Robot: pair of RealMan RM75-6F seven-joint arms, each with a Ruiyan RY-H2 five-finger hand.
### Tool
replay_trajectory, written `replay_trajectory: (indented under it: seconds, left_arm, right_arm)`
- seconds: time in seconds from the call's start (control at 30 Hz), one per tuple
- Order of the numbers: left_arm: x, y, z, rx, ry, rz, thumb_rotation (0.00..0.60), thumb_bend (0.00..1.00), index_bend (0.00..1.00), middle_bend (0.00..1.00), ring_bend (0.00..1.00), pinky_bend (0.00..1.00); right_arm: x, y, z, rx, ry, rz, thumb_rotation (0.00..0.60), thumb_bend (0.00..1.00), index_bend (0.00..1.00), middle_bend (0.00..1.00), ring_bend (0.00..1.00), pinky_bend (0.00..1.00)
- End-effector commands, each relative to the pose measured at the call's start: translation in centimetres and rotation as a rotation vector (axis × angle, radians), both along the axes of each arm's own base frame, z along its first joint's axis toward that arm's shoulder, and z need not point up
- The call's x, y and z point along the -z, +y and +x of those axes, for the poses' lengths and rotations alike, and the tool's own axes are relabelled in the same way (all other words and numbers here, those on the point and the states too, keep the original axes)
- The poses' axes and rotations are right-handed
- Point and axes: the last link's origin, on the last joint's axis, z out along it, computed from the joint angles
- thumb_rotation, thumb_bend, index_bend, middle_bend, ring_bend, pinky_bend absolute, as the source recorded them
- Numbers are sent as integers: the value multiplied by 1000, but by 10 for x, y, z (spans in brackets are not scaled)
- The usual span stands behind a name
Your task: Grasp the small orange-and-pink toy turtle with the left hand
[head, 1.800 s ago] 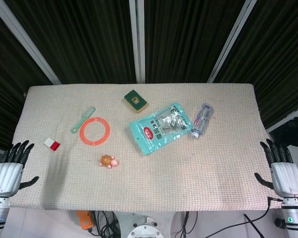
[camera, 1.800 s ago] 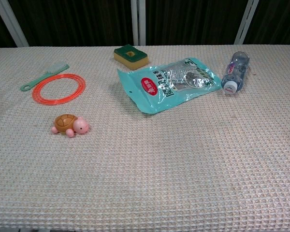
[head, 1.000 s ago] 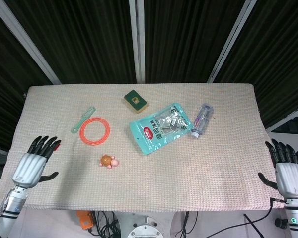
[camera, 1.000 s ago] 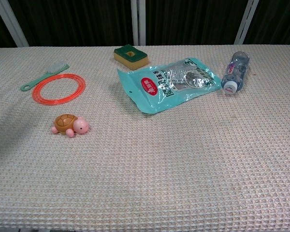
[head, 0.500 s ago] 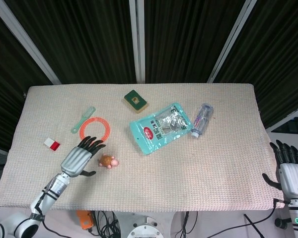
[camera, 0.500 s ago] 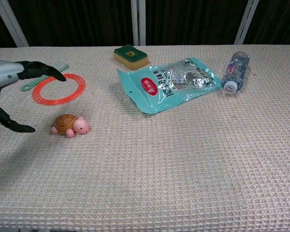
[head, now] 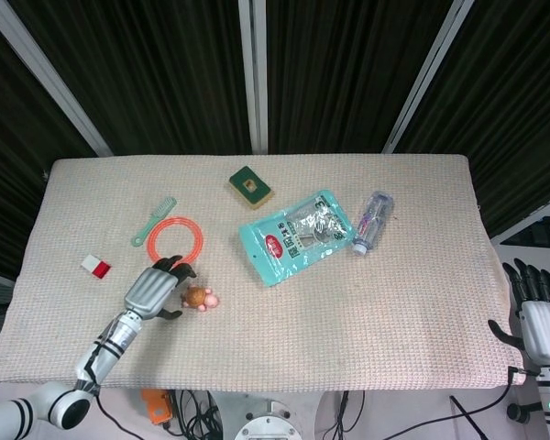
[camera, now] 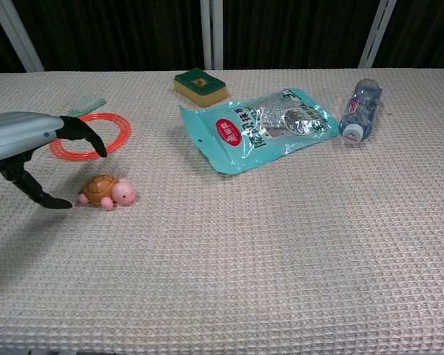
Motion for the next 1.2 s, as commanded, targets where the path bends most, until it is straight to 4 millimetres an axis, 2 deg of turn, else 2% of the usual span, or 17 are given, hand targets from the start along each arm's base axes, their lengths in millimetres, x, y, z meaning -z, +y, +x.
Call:
replay_trajectory:
  seconds: [0.03,0.2,0.37,0.53,0.73,0.93,1.2]
  left_arm:
    - [2,-1,2,7,-7,-7,600,126,290,239,107,209]
    - [8,0,3,-2,-11,-25,600,128,290,242,108,210]
    - [12,4,5,-1,-7,-35,600,173,299,256,110,209]
    - [15,6,9,7,-8,-36,600,236,318,291,141,214]
    - [19,6,10,8,-12,-41,600,251,377,350,196,262]
    - [22,6,9,14,-3,-36,600,261,450,426,272,338]
    - [24,9,8,26,17,8,600,284,643,632,480,586]
  right_arm:
    - [1,0,0,4,2,7,600,127,0,0,0,0]
    - [1,-1,0,16,5,18,600,129,0,0,0,0]
    - [0,-1,-1,17,7,10,600,128,0,0,0,0]
    - [-1,-2,-3,23,4,8,600,129,0,0,0,0]
    - [0,-1,-5,28,2,15,600,129,0,0,0,0]
    - [0,-1,-5,31,1,22,600,129,0,0,0,0]
    - [0,-2,-5,30,1,25,600,132,0,0,0,0]
